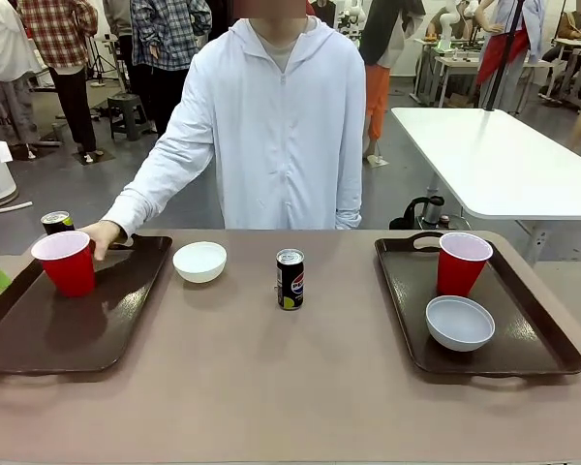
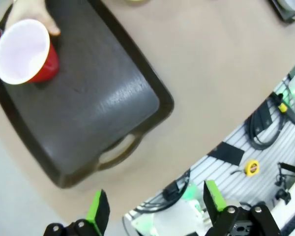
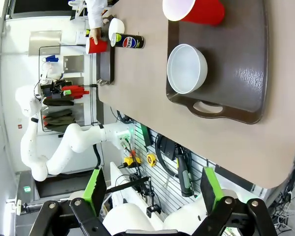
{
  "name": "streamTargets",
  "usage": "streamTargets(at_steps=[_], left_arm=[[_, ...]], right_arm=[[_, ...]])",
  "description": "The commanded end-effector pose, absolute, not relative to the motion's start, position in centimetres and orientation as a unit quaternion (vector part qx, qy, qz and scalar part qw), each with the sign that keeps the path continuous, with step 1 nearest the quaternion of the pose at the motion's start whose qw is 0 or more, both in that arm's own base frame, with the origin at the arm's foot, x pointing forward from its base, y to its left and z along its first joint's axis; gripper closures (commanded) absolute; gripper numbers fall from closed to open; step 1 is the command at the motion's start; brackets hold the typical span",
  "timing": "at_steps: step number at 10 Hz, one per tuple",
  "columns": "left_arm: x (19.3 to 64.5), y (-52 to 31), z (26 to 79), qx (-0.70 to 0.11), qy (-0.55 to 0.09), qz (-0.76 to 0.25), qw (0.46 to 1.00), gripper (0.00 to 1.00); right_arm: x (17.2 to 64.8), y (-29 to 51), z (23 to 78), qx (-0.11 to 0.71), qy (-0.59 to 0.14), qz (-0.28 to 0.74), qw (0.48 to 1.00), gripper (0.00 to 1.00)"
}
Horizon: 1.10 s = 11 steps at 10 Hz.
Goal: Prepare tableware on both trays.
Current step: Pick up a Picnic Bowl from the table and place it on a Handle tray.
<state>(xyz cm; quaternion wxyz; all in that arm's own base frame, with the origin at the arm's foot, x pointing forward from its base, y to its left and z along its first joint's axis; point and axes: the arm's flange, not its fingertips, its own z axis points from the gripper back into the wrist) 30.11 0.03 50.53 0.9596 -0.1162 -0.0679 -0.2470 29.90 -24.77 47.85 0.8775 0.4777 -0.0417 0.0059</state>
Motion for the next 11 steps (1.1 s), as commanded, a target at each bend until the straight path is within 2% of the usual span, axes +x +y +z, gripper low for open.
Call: streamTargets(at_steps=[1,3,5,7,9,11], left_arm=[[30.7,-0.5,50.3,-0.114,-0.072,-0.232,0.963,0.0],[34.2,-2.4,49.9,-0.132,-0.102,-0.201,0.965,0.0],[38.2,-5.7,49.2,-0.123,-0.094,-0.195,0.969,0.0],[43.2,-8.8,48.1,-0.068,-0.065,-0.172,0.981,0.0],[47.9,-11.3,46.1,0.031,-0.096,-0.158,0.982,0.0],[51.8,-13.3,43.8,0.034,-0.09,-0.145,0.985,0.0]], right_arm=[[29.8,-24.7,48.2,0.482,-0.043,0.007,0.875,0.0],[29.8,-24.7,48.2,0.482,-0.043,0.007,0.875,0.0],[29.8,-24.7,48.2,0.482,-0.043,0.007,0.875,0.0],[29.8,-24.7,48.2,0.482,-0.043,0.007,0.875,0.0],[29.8,-24.7,48.2,0.482,-0.043,0.007,0.875,0.0],[29.8,-24.7,48.2,0.482,-0.043,0.007,0.875,0.0]])
